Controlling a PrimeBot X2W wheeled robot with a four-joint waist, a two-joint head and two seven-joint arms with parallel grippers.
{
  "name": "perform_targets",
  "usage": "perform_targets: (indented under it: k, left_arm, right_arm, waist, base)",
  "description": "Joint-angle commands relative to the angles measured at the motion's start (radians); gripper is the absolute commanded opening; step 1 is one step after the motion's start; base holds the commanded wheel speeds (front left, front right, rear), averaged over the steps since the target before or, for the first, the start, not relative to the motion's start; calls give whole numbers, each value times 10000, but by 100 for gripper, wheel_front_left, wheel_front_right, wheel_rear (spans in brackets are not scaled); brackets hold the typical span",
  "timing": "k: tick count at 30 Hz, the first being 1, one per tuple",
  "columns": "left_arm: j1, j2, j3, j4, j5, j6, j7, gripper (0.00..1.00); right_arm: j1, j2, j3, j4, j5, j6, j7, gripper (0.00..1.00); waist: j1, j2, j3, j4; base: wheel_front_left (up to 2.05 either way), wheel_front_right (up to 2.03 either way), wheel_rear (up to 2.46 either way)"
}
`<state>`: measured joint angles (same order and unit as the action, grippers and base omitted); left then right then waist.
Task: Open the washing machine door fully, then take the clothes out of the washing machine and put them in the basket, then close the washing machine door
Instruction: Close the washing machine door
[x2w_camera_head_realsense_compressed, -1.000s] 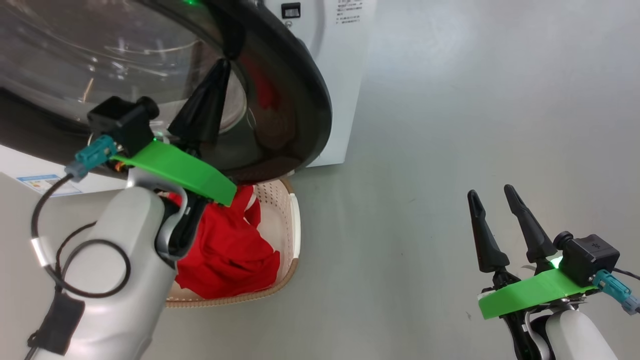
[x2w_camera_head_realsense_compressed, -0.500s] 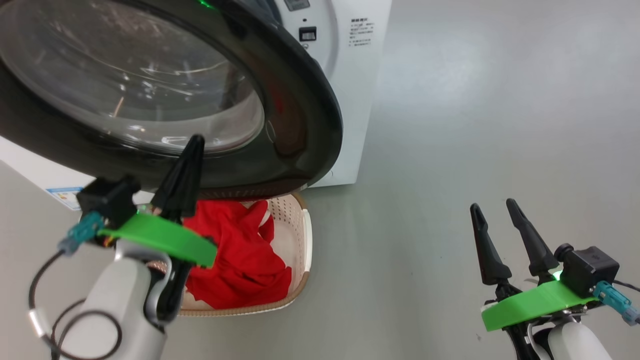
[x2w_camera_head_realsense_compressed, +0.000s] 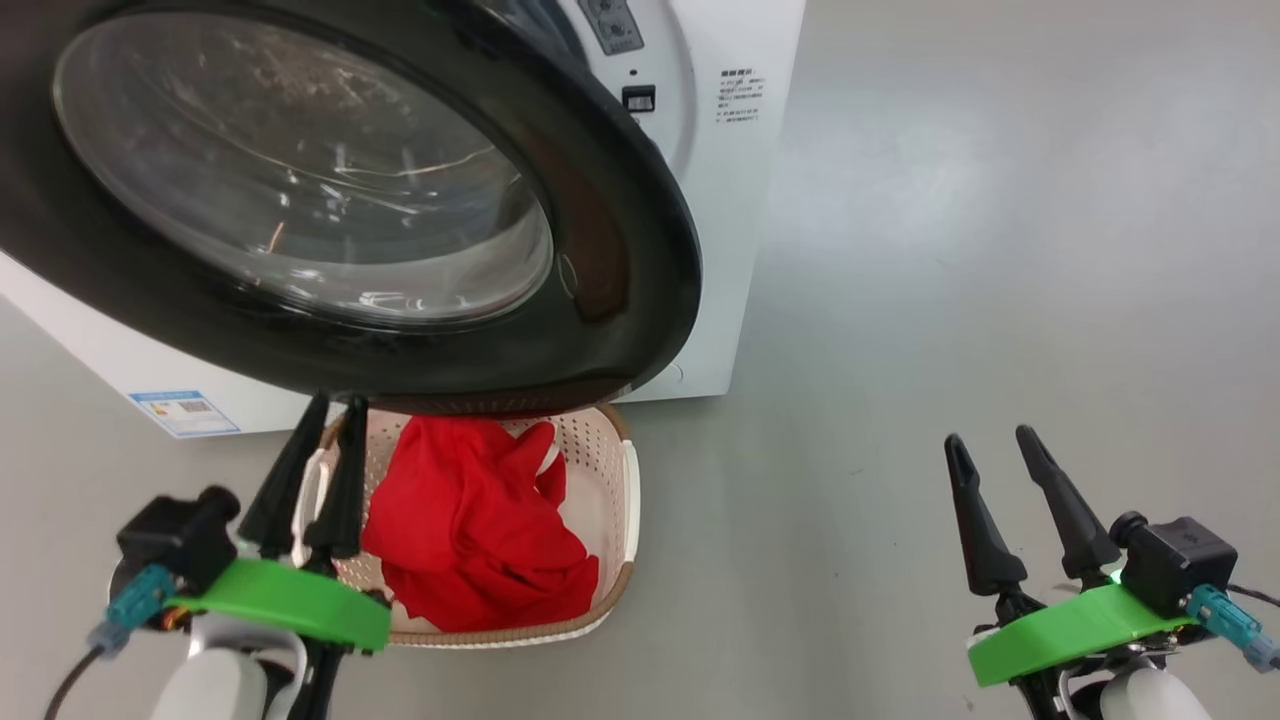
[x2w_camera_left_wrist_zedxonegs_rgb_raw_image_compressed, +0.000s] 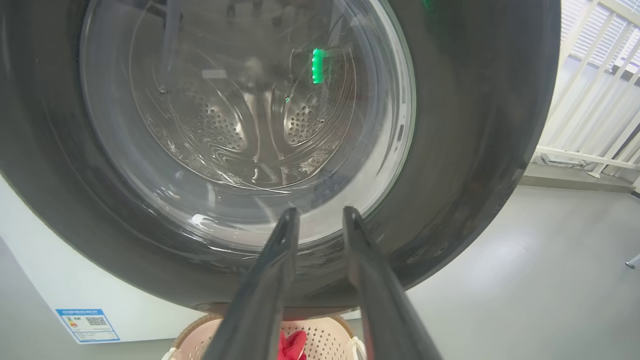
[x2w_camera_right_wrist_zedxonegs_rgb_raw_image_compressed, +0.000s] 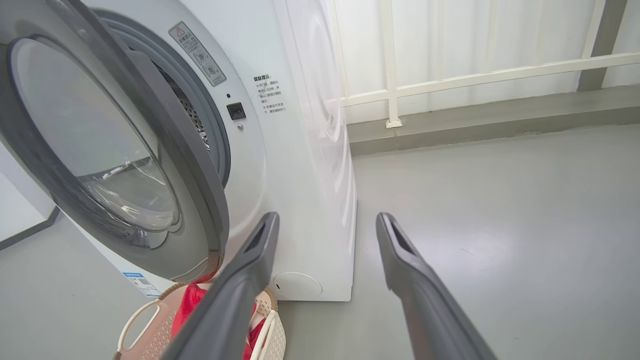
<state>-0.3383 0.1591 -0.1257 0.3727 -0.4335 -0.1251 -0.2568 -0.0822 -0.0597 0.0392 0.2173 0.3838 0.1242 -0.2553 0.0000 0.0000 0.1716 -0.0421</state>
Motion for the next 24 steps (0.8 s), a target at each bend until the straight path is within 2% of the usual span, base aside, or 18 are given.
perform_targets:
  k: [1,5,24]
  left_arm:
    - [173,137,540,-396,219,-56,-49,64]
    - [708,17,999,-745,550,-56,-49,98]
    - [2506,-345,2708,-1600,1658,-56,-49,100]
  right_arm:
    - [19,-125,147,-205,-41,65,-65,100]
    - [78,-150,80,-210,-45,65,-65,100]
    - [642,-173,-214,-238,-80,65,-65,100]
  waist:
    - [0,0,-68,0]
    - [0,0,-159,4]
    - [0,0,-632,-79]
  base:
    - [0,0,0]
    - [0,0,0]
    - [0,0,0]
